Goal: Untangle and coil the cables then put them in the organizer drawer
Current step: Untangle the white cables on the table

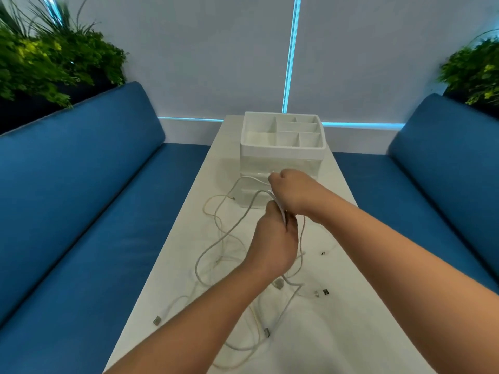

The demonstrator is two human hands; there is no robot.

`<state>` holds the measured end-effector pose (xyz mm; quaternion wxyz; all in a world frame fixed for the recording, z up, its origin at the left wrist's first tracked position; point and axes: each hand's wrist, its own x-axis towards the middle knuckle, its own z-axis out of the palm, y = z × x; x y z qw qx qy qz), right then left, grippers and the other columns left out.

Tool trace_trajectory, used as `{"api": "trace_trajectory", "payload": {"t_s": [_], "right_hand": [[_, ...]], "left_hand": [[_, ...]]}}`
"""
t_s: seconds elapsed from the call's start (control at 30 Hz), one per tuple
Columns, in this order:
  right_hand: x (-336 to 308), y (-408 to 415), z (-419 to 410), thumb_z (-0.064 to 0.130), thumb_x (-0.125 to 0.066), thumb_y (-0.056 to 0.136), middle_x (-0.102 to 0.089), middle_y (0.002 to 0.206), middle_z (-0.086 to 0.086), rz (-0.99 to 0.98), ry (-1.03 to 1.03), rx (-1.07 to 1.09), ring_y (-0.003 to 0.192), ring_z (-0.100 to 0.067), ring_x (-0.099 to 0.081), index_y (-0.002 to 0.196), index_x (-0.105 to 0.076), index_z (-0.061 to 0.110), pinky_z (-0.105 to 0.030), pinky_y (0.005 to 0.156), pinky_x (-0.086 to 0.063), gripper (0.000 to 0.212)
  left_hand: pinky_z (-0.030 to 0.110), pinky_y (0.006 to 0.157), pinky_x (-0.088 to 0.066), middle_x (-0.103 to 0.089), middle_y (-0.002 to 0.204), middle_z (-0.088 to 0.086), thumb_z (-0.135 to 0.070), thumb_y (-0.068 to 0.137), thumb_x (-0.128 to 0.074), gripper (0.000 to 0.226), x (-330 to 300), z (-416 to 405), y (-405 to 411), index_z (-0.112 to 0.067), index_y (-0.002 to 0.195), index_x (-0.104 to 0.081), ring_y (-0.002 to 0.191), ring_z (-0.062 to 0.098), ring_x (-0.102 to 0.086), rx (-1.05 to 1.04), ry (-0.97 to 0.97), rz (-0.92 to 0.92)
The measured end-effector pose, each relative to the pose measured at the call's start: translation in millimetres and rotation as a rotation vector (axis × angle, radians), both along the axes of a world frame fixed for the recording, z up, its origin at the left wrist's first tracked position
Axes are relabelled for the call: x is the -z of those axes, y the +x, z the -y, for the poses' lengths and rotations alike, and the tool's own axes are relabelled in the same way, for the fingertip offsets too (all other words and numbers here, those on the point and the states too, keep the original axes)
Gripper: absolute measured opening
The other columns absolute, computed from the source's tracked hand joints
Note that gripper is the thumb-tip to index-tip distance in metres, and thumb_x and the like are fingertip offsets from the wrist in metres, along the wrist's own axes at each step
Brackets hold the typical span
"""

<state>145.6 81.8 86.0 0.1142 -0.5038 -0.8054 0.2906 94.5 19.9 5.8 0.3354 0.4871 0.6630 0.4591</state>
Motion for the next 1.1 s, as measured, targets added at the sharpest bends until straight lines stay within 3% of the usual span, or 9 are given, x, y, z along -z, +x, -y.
{"api": "trace_trajectory", "payload": {"t_s": [0.07,0.13,0.27,0.4,0.53,0.63,0.83,0.93,1.1], "right_hand": [[8.7,-0.2,0.1,0.04,-0.04,0.101,-0.055,0.099,-0.012,-0.016,-0.094,-0.037,0.091,-0.027,-0.053,0.099,-0.055,0.007,-0.036,0.08,-0.042,0.036],[14.2,-1.7,-1.7,0.046,-0.055,0.094,-0.05,0.079,-0.008,-0.071,-0.144,-0.058,0.073,-0.023,-0.049,0.081,-0.052,0.011,-0.034,0.068,-0.038,0.038],[18.8,-0.9,-9.8,0.02,-0.062,0.091,-0.033,0.058,-0.003,-0.141,-0.072,-0.071,0.054,-0.018,-0.03,0.059,-0.03,0.017,-0.031,0.056,-0.029,0.046],[22.5,7.2,-14.9,0.014,-0.06,0.091,-0.04,0.057,-0.003,-0.243,-0.074,-0.099,0.052,-0.017,-0.043,0.065,-0.031,0.018,-0.028,0.052,-0.037,0.039],[22.7,14.1,-16.2,0.014,-0.057,0.094,-0.046,0.06,-0.006,-0.285,-0.074,-0.163,0.052,-0.015,-0.044,0.072,-0.036,0.015,-0.021,0.046,-0.038,0.03],[23.3,16.6,-14.6,0.012,-0.055,0.094,-0.039,0.062,-0.006,-0.284,-0.059,-0.22,0.057,-0.016,-0.036,0.069,-0.03,0.017,-0.02,0.048,-0.036,0.035],[25.5,25.2,-12.3,0.023,-0.058,0.095,-0.052,0.058,0.004,-0.254,-0.219,-0.302,0.06,-0.011,-0.056,0.061,-0.043,0.018,-0.037,0.079,-0.056,0.038],[22.6,23.3,-11.6,0.053,-0.045,0.095,-0.063,0.077,-0.01,-0.278,-0.285,-0.131,0.069,-0.017,-0.065,0.081,-0.061,0.008,-0.033,0.073,-0.058,0.05],[3.0,8.7,-23.0,0.03,-0.038,0.102,-0.051,0.069,-0.002,-0.416,-0.108,-0.005,0.058,-0.014,-0.043,0.089,-0.059,0.007,-0.023,0.049,-0.038,0.033]], "left_hand": [[0.03,0.051,-0.036,-0.061,0.087,0.023,-0.022,0.103,-0.038,0.02,3.0,-1.6,2.6,-0.007,0.11,-0.049,0.056,0.029,-0.046,0.004,-0.049,-0.019],[0.027,0.046,-0.033,-0.061,0.093,0.029,-0.022,0.101,-0.044,0.02,3.2,-3.3,3.2,-0.004,0.109,-0.05,0.06,0.041,-0.042,0.049,-0.108,0.043],[0.026,0.049,-0.044,-0.051,0.06,0.004,-0.027,0.091,-0.069,0.025,-0.9,-2.6,-7.7,-0.007,0.09,-0.054,0.045,0.016,-0.048,0.176,-0.109,0.119],[0.028,0.065,-0.045,-0.057,0.088,0.007,-0.026,0.08,-0.076,0.041,-8.1,4.3,-26.9,-0.009,0.113,-0.057,0.068,0.011,-0.053,0.443,-0.153,0.549],[0.045,0.099,-0.048,-0.058,0.123,0.022,-0.066,0.079,-0.063,0.089,-7.9,-2.6,-50.4,0.003,0.134,-0.052,0.11,0.034,-0.06,0.462,-0.256,1.051],[0.046,0.1,-0.049,-0.062,0.118,0.024,-0.089,0.069,-0.049,0.116,-10.4,-11.9,-62.7,0.008,0.132,-0.053,0.108,0.038,-0.062,0.351,-0.363,1.221],[0.03,0.065,-0.056,-0.065,0.087,0.014,-0.041,0.1,-0.051,0.041,-18.0,-32.7,-75.0,-0.001,0.099,-0.059,0.074,0.022,-0.063,-0.145,-0.082,1.206],[0.028,0.066,-0.06,-0.067,0.087,0.016,-0.013,0.103,-0.046,0.02,-23.2,-32.4,-76.9,0.0,0.093,-0.057,0.077,0.021,-0.066,-0.153,0.037,1.312],[0.014,0.048,-0.048,-0.07,0.105,0.022,0.004,0.095,-0.046,0.019,-43.0,-19.4,-80.0,0.007,0.11,-0.058,0.063,0.01,-0.061,0.08,-0.059,1.235]]}}
